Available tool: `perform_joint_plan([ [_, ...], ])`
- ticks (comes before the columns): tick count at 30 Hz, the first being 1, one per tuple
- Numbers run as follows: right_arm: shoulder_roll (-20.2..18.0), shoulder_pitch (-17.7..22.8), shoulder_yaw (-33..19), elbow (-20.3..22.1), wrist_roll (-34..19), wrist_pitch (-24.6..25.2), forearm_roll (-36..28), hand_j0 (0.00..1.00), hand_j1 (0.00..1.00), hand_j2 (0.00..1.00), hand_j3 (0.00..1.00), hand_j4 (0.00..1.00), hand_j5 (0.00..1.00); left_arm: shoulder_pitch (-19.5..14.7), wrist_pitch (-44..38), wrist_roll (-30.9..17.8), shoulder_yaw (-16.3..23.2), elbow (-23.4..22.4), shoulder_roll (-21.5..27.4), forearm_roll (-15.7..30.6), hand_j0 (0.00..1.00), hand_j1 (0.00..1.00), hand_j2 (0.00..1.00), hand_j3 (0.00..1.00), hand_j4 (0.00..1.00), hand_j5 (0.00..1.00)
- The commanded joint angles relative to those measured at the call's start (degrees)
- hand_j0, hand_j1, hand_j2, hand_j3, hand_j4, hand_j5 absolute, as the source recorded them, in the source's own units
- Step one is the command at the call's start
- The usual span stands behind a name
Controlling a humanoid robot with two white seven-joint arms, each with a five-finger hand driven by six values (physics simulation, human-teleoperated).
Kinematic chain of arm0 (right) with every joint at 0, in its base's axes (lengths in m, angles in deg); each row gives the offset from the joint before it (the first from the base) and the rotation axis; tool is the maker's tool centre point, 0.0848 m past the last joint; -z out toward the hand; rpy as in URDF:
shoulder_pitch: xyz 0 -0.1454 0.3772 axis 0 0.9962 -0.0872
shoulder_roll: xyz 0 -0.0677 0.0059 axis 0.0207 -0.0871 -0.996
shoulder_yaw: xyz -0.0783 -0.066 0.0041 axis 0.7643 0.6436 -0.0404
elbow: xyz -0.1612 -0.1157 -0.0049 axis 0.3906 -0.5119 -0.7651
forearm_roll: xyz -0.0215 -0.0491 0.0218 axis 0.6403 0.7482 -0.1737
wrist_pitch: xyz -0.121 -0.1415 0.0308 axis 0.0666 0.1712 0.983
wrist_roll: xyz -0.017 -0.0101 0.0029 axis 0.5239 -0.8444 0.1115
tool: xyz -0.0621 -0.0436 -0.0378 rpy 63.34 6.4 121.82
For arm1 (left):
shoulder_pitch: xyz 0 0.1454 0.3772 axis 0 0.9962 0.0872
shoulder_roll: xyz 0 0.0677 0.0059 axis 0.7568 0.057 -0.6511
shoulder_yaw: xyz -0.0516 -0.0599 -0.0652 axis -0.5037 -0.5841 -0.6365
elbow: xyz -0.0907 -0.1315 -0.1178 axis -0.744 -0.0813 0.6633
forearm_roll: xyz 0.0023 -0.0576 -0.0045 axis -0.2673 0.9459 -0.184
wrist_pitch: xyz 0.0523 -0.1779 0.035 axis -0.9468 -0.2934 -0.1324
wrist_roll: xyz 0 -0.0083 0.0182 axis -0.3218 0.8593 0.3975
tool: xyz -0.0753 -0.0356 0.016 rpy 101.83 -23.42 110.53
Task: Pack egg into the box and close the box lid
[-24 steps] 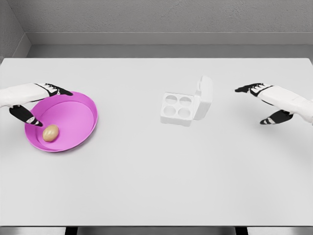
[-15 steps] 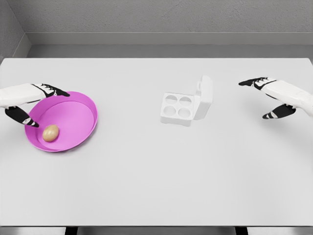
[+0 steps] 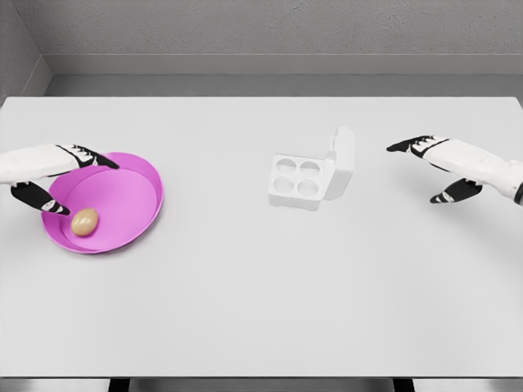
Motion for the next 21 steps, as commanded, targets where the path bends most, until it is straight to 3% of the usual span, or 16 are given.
perform_joint_plan([
  [1,-0.27,0.00,0.16,0.07,0.03,0.16,-0.20,1.00,1.00,1.00,1.00,1.00,1.00,0.00,-0.01,-0.01,0.05,0.18,0.24,0.32,0.85,0.85,0.85,0.85,0.85,0.85],
  [6,-0.10,0.00,0.08,0.69,0.03,0.16,0.94,1.00,1.00,1.00,1.00,1.00,1.00,0.00,-0.01,-0.10,0.14,0.18,1.11,0.05,0.85,0.85,0.85,0.85,0.85,0.85],
  [21,0.17,0.09,0.08,0.95,0.03,0.16,1.38,1.00,1.00,1.00,1.00,1.00,1.00,0.00,-0.01,-0.18,-0.39,5.45,2.52,-7.16,0.82,0.82,0.82,0.82,0.82,0.82],
])
